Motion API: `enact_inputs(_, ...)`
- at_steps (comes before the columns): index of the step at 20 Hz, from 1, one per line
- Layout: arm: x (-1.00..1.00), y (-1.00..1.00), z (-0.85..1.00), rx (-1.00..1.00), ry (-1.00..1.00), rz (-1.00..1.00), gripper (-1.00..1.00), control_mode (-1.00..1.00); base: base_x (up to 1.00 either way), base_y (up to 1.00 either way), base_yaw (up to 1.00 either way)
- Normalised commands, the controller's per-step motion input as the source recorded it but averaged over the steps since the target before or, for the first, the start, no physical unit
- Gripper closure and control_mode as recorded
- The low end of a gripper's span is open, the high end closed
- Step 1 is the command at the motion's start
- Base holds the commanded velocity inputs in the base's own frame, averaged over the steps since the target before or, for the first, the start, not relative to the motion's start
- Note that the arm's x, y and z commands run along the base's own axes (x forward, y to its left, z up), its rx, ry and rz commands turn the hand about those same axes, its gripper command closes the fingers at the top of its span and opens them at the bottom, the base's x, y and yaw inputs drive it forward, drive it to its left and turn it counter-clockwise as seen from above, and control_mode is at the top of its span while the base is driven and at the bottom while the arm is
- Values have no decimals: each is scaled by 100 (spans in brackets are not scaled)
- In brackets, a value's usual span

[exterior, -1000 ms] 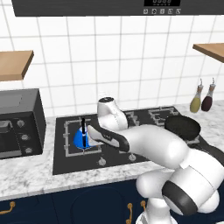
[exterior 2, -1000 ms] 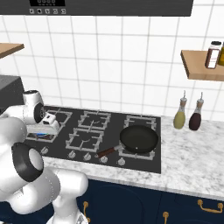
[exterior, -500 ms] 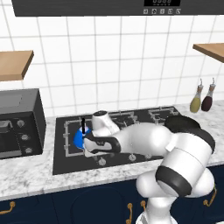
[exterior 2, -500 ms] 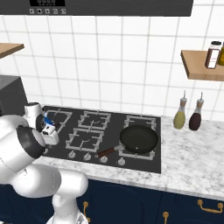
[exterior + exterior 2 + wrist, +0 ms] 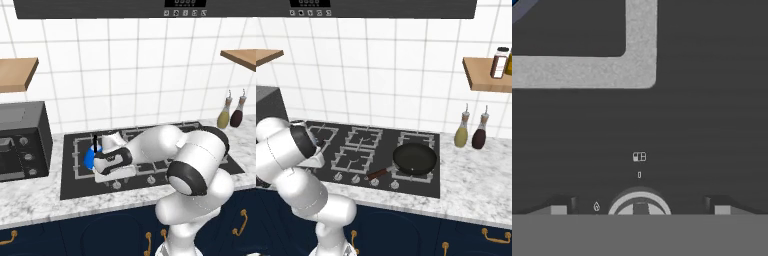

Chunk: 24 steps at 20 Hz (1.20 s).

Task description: Pick the kettle from the counter and place it on a stove burner. Then turn the burner on.

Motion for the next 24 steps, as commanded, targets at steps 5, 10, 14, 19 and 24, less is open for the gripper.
enact_inputs(5,0,0,-8,0,-1,0,-100,-100,0,0,0)
enact_inputs(10,-17,-2,-17,0,0,0,-100,-100,0,0,0)
enact_inputs(14,-17,-4,-8,0,0,0,-100,-100,0,0,0)
enact_inputs(19,-25,-7,-5,0,-1,0,-100,-100,0,0,0)
enact_inputs(24,0,0,0,0,0,0,100,-100,0,0,0)
